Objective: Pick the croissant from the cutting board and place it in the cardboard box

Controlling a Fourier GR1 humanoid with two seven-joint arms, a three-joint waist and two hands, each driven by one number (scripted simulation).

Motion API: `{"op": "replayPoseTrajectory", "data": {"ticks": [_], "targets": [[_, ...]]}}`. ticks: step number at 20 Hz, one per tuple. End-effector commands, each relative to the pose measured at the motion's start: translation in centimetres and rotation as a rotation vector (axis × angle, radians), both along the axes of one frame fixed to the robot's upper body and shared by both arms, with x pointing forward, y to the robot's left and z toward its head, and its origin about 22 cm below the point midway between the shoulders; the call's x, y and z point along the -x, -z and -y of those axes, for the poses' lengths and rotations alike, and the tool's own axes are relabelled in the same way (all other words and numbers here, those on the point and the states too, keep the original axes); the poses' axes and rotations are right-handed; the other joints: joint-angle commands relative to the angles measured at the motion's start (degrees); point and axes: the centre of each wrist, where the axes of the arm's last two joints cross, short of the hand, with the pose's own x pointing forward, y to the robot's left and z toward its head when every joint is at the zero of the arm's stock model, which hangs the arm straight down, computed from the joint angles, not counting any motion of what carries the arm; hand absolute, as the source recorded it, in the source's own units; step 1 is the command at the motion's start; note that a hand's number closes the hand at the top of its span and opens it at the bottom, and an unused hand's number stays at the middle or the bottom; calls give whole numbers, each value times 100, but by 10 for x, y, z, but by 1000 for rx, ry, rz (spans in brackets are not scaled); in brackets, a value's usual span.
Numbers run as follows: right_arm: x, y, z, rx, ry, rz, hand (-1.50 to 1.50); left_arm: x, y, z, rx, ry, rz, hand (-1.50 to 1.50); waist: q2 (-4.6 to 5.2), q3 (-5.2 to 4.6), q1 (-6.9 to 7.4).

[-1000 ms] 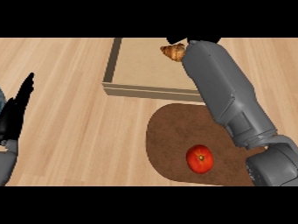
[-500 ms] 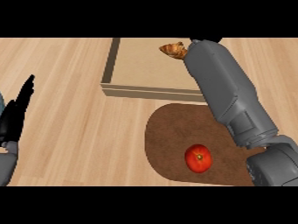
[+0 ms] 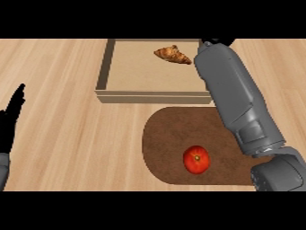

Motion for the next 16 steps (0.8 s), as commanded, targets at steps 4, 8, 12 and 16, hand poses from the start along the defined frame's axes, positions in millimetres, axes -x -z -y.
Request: {"op": "replayPoseTrajectory", "data": {"ticks": [4, 8, 12, 16], "targets": [[24, 44, 22, -35, 37, 7, -150, 23, 13, -4, 8, -40, -44, 0, -185, 1, -334], [41, 37, 45, -47, 34, -8, -150, 9, 3, -24, 9, -80, -40, 0, -169, -7, -505], [77, 51, 60, -25, 18, -34, -150, 25, -3, -30, 5, -74, -31, 0, -186, -5, -474], [116, 47, 80, 2, -38, -85, -150, 23, -1, -34, -7, -101, -33, 0, -186, -11, -574]]}}
